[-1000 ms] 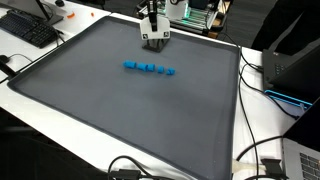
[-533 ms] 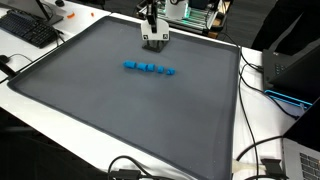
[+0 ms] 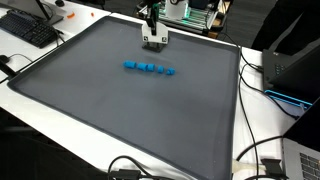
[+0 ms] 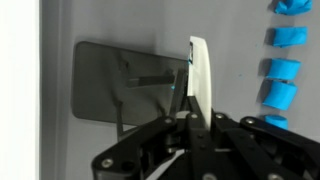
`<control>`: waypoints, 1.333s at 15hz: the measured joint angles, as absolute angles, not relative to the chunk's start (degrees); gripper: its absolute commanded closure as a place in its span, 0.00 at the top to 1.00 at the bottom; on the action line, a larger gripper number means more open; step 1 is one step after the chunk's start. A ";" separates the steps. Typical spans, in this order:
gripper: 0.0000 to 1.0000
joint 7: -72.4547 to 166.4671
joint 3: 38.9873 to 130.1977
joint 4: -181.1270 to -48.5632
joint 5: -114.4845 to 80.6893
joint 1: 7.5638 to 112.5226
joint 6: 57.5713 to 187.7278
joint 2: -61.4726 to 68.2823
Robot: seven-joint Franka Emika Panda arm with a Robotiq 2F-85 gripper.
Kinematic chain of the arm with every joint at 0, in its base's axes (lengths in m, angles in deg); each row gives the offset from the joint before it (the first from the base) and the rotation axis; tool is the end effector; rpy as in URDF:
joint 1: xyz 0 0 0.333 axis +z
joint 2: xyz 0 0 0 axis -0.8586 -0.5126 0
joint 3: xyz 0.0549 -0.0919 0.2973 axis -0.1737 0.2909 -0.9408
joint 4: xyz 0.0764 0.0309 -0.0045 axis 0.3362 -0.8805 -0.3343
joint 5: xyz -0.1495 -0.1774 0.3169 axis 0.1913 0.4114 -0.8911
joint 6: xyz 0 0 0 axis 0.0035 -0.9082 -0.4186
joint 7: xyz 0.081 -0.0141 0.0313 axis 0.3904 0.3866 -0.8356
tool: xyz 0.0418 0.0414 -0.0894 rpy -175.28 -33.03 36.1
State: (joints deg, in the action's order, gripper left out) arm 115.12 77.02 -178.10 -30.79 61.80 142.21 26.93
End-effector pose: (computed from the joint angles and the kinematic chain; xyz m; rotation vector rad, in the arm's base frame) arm 0.4087 0.0379 0.2735 -2.3746 1.8588 -0.0323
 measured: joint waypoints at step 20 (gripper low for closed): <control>0.01 123.46 76.87 -179.44 -25.25 59.93 148.57 22.22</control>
